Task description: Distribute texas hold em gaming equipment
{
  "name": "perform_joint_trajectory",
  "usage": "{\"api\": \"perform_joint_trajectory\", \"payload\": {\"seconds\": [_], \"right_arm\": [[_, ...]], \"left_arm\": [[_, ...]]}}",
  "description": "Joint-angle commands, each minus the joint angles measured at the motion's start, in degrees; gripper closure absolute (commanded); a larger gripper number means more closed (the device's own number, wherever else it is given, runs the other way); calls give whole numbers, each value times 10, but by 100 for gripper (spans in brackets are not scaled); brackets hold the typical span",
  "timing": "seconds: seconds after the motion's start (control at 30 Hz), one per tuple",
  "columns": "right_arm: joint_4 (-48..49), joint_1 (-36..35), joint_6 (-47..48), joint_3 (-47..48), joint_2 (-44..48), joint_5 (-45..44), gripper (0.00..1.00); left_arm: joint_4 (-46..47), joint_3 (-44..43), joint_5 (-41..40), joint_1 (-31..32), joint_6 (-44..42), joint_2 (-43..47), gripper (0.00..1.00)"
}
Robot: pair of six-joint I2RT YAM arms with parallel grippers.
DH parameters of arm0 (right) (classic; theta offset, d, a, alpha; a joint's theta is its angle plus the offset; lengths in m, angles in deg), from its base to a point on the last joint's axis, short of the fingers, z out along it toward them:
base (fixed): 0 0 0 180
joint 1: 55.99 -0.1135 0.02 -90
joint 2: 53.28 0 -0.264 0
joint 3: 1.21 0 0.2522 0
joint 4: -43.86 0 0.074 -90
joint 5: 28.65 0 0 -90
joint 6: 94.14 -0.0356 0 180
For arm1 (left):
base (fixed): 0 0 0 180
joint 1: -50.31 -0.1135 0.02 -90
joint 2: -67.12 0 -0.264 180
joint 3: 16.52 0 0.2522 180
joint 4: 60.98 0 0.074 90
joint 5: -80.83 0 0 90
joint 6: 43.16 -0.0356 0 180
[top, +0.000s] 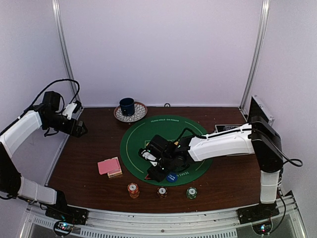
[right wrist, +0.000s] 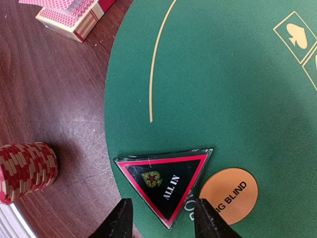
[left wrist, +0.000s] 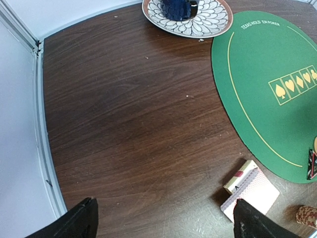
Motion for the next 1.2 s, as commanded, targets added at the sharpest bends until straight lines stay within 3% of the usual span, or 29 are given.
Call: {"api": "perform_joint_trajectory", "payload": {"seconds": [0.0, 0.13, 0.63, 0.83, 0.97, 1.17], "right_arm": [[-11, -5, 9, 12, -18, -11, 57], [-17, -5, 12, 14, -24, -7, 65], [-30, -7, 23, 43, -56, -16, 78], [-41, -6, 27, 68, -76, -28, 69], [-35, -6, 24, 72, -80, -47, 69], [-32, -9, 19, 51, -31, -77, 59]], "left_arm": [[-3, -15, 14, -4, -1, 15, 3], [-8, -20, 18, -4, 0, 16, 2], [-22, -41, 26, -3, 4, 15, 3], [-30, -53, 32, -4, 6, 15, 2], [-31, -55, 35, -4, 8, 14, 2], [-32, -55, 37, -4, 8, 14, 2]]}}
